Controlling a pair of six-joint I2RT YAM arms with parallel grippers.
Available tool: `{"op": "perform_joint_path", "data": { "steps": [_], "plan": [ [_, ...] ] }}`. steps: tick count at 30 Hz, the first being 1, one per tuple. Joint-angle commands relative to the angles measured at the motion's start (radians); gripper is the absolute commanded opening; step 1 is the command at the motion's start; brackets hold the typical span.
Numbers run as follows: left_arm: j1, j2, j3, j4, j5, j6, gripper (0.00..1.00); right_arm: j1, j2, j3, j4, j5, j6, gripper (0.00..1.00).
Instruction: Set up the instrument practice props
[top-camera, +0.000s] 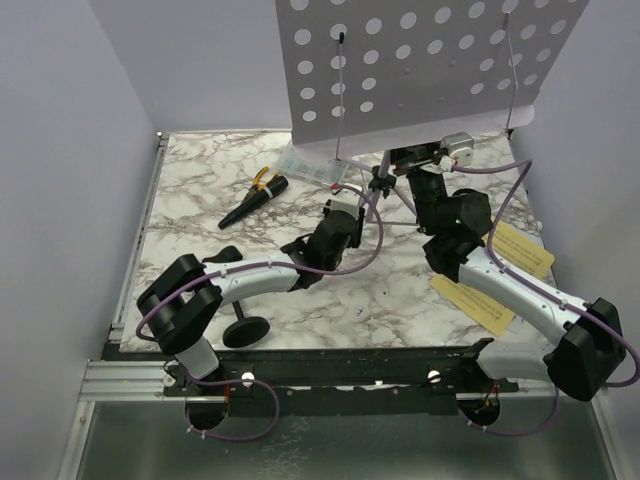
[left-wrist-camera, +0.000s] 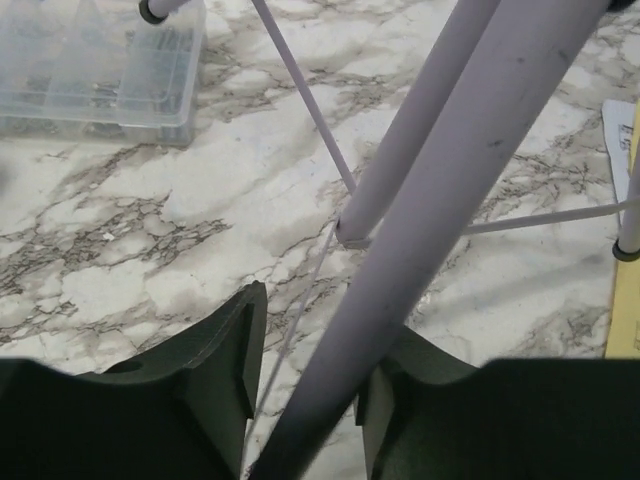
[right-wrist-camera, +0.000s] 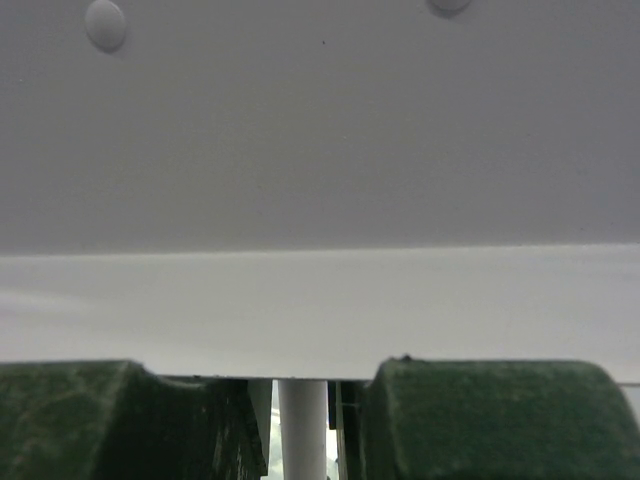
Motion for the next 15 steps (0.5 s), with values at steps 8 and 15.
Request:
{"op": "perform_joint_path", "data": {
  "steps": [8,15],
  "plan": [
    [0.086,-0.133,-0.072,-0.132,0.288,-0.128,0.28,0.003,-0.038,0.081,0.188,-0.093,0.014,0.0],
    [0.091,-0.203,-0.092,-0.251,0.401,-0.22,0.3,0.003,-0.031,0.104,0.093,-0.206,0.067,0.01]
  ]
}}
